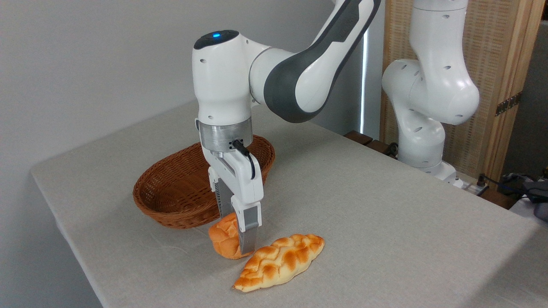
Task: Put bread into the basket
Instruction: 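Close the gripper on the round bun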
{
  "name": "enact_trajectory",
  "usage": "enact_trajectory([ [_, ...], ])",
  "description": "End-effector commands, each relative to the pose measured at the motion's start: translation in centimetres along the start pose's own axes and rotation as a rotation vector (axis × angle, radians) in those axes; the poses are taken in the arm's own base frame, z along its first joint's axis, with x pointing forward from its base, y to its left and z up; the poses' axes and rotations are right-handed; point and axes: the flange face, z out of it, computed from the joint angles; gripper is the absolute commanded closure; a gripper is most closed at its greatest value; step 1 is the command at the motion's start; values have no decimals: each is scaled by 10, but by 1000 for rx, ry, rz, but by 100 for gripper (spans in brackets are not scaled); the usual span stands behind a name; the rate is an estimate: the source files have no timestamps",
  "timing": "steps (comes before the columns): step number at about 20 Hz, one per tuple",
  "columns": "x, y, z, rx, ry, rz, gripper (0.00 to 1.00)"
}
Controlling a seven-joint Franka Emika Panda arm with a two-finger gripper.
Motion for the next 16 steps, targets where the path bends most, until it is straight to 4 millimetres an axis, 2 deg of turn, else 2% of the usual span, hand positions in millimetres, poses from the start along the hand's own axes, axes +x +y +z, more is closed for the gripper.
enact_trajectory([
  [1, -9, -6, -5, 29, 15, -12, 0],
  [8, -8, -4, -5, 27, 15, -9, 0],
  [9, -7, -3, -4, 24, 14, -9, 3],
  [10, -8, -3, -4, 23, 13, -9, 15],
  [12, -5, -1, -4, 19, 16, -5, 46],
  [13, -3, 1, -4, 16, 15, -2, 57],
  [16, -3, 1, -4, 15, 14, -2, 76],
])
